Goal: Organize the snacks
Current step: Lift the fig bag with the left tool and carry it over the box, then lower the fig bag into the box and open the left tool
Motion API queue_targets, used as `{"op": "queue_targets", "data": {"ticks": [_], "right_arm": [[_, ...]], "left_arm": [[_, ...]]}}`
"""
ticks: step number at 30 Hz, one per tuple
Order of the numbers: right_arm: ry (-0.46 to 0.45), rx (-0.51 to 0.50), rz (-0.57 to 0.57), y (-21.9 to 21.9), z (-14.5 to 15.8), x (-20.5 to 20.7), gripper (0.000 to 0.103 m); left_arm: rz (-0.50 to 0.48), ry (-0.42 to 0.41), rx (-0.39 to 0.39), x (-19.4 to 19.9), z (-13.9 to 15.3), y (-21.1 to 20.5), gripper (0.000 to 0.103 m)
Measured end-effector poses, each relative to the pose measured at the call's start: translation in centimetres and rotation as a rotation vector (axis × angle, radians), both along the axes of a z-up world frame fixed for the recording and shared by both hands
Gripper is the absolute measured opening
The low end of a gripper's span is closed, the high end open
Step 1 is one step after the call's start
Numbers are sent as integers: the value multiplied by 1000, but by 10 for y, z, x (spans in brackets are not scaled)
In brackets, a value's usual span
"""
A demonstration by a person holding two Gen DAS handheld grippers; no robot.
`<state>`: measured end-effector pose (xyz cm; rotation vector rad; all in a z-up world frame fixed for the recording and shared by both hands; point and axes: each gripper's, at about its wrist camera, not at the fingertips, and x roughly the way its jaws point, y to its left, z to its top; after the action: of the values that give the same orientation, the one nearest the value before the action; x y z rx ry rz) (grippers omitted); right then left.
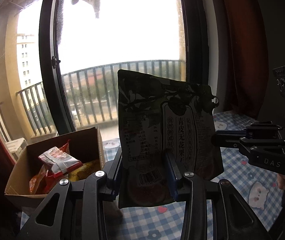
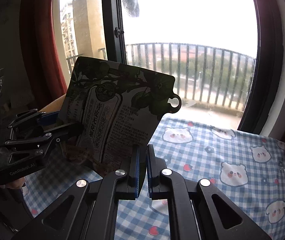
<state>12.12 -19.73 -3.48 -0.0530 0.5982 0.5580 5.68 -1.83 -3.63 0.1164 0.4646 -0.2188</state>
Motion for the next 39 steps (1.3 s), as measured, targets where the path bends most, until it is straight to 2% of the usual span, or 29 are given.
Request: {"op": "queue_targets", "data": {"ticks": [7,18,23,28,31,32,33,34,35,36,38,39], "right_arm": [[-39,14,62,53,18,16,9],[-11,67,152,136,20,55,9],[27,87,190,172,14,63,9],[89,48,213,205,-4,68,9],[85,22,185,215,-9,69,9],[94,12,170,214,-9,69,13],[100,-3,158,214,-9,68,21],[104,-18,141,215,-8,70,30],[100,-26,121,213,-7,69,47],[84,-26,98,209,-4,64,74],[13,-6,48,197,6,48,90],[-13,-1,34,191,12,42,90]], "left_arm": [[87,-64,-26,5,16,53,38],[196,-76,-21,24,19,131,39],[256,-21,-27,37,4,163,40],[315,101,31,55,-33,181,43],[320,98,45,54,-39,183,44],[316,98,30,51,-37,183,55],[313,101,8,48,-34,182,76],[311,91,-13,45,-30,181,85],[311,72,-23,40,-26,179,91],[310,58,-21,36,-22,174,92],[312,43,-25,28,-15,165,95],[307,36,-38,23,-12,162,95]]}}
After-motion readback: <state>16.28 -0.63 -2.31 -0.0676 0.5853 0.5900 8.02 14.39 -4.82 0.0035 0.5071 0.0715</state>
